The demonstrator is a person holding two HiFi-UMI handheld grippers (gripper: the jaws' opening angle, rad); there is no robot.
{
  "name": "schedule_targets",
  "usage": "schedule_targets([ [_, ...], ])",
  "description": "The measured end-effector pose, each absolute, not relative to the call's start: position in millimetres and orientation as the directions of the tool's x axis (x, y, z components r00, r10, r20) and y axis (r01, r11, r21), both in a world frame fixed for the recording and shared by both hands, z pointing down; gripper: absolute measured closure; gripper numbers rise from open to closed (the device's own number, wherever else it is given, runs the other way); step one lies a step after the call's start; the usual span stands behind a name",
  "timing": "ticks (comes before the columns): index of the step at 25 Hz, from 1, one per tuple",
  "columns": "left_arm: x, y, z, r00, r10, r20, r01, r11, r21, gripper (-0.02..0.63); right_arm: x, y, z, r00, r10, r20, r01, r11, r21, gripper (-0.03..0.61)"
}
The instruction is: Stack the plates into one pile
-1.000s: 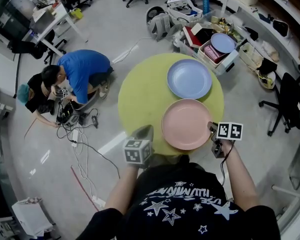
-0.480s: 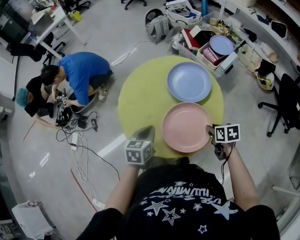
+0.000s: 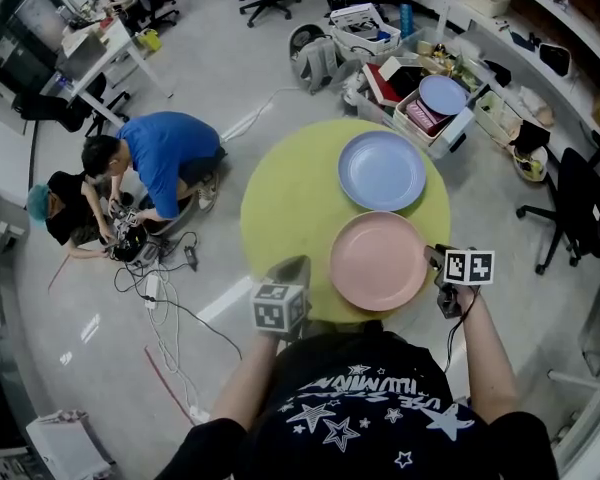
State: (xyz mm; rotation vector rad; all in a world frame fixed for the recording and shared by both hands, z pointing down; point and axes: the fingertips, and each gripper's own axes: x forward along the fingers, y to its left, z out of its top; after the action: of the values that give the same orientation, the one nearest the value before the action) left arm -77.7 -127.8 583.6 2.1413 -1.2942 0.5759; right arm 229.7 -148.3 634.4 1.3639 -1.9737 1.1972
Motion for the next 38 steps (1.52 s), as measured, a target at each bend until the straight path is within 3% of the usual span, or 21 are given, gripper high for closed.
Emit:
schedule_targets([
  [8,-83,-138,583,0.459,-0.642,0.614,-0.883,-0.406,0.236,0.595,236,-175,620,-0.338,-0.606,0.720,-0.927,0.081,-0.367,0.454],
  [13,-86,-150,580,0.466,-0.646,0.604,-0.879,-0.413,0.237,0.595,233,-195,612,-0.313,-0.632,0.709,-0.937,0.087,-0.337,0.539],
  [17,-89,-161,581,0.465,-0.647,0.605,-0.880,-0.416,0.231,0.595,228,-211,609,-0.308,-0.638,0.705,-0.943,0.107,-0.315,0.561],
  [23,-91,-177,586,0.463,-0.640,0.613,-0.881,-0.404,0.244,0.595,230,-242,613,-0.303,-0.630,0.715,-0.946,0.108,-0.306,0.563],
  [28,-86,-189,593,0.458,-0.629,0.628,-0.885,-0.391,0.253,0.595,242,-265,628,-0.291,-0.623,0.726,-0.931,0.008,-0.366,0.561],
  [35,-77,-196,602,0.455,-0.607,0.652,-0.887,-0.378,0.266,0.595,238,-287,647,-0.376,-0.582,0.721,-0.873,-0.038,-0.486,0.557],
  [38,-76,-195,605,0.453,-0.599,0.660,-0.888,-0.369,0.275,0.595,232,-294,650,-0.403,-0.573,0.714,-0.859,-0.032,-0.511,0.483],
])
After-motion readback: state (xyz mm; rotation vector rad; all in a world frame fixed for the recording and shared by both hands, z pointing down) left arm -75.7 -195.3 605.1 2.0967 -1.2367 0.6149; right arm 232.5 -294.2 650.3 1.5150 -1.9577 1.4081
